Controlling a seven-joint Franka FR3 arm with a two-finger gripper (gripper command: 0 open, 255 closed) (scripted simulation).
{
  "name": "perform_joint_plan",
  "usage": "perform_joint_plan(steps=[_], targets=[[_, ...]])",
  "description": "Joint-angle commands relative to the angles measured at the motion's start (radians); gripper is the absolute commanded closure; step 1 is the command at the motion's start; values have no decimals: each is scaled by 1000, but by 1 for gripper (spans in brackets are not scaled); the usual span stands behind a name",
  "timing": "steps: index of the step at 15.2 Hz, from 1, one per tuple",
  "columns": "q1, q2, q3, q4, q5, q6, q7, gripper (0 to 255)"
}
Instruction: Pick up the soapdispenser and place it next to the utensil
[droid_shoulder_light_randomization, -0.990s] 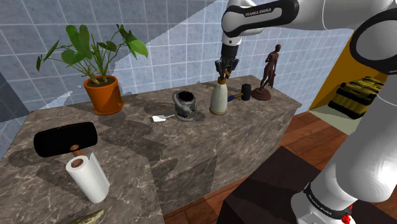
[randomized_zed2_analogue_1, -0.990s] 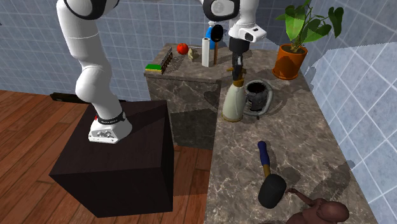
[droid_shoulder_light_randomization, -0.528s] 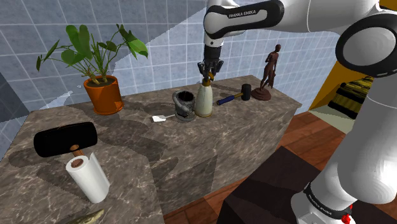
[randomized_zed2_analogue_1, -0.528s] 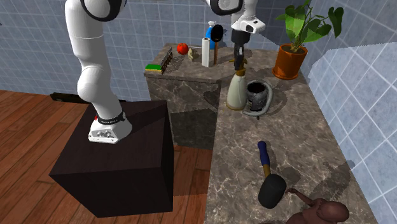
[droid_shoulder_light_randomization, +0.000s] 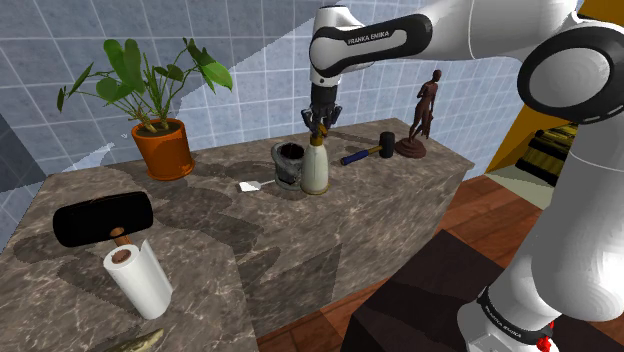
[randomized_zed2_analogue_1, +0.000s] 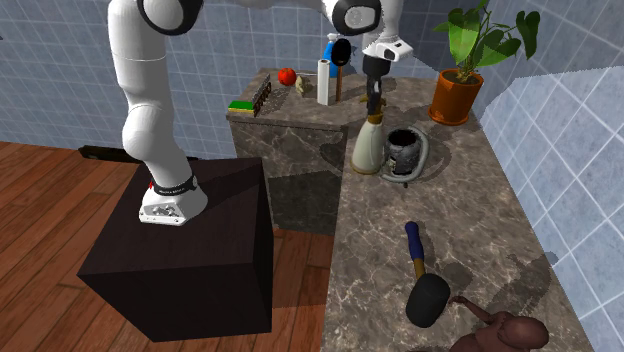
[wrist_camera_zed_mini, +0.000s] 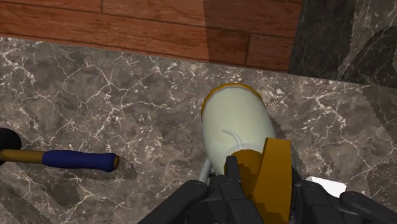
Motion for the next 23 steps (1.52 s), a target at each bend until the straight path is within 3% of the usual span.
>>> perform_joint_plan(steps=[1, 7, 15, 16, 21, 23], targets=[[1, -2, 1, -27, 0, 27, 1, 255], [1, 13, 1, -84, 2, 98, 0, 255], [1, 13, 1, -84, 2, 98, 0, 255], [1, 13, 1, -84, 2, 98, 0, 0], [1, 13, 1, -84, 2, 98, 0, 0], [1, -3, 1, -38, 0, 37, 1, 0]])
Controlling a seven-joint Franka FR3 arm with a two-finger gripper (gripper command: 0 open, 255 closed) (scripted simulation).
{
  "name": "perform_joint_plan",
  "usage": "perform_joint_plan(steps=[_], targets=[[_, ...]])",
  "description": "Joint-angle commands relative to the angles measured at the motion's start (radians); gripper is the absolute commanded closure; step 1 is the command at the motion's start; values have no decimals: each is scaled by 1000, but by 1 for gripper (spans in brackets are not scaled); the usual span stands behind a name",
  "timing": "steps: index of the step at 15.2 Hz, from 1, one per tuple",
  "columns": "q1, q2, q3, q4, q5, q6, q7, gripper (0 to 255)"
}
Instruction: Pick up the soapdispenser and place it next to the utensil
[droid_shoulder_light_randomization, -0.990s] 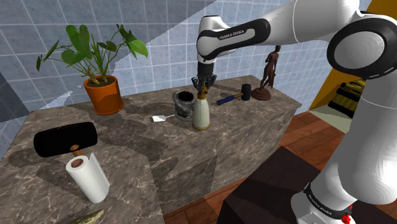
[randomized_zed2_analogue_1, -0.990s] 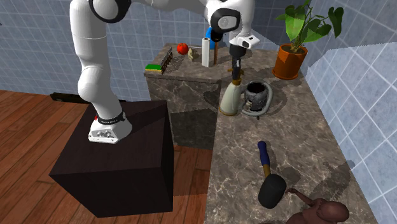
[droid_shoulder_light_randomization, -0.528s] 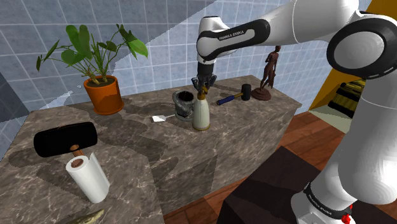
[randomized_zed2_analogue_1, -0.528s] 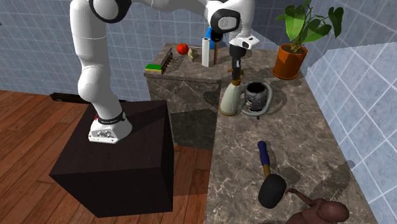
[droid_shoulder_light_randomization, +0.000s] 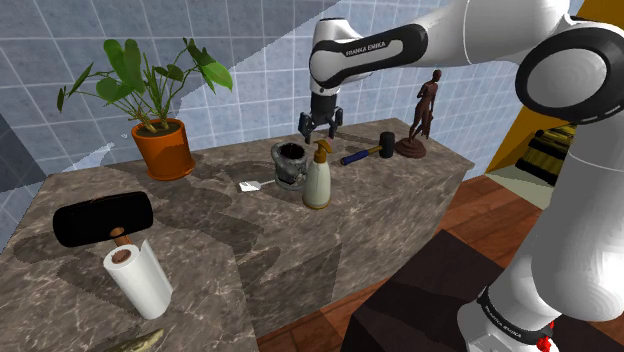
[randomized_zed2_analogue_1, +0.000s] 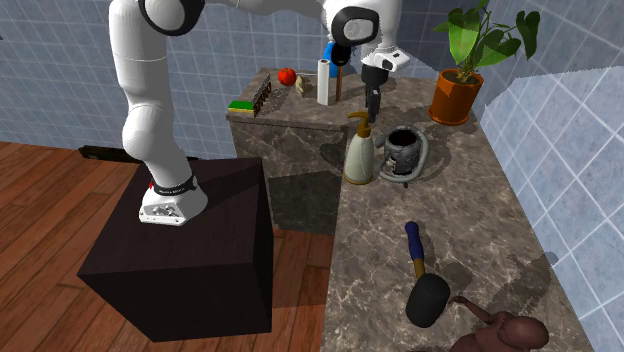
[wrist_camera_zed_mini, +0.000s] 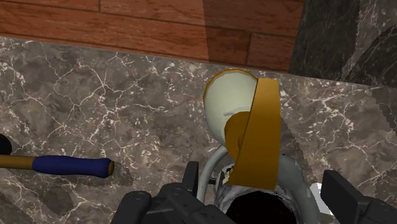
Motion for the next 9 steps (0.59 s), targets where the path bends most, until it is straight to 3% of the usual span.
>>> perform_joint_plan(steps=[1, 9], targets=[[2, -16, 0, 41, -2, -57, 4, 0], [2, -19, 0, 62, -3, -82, 4, 0]])
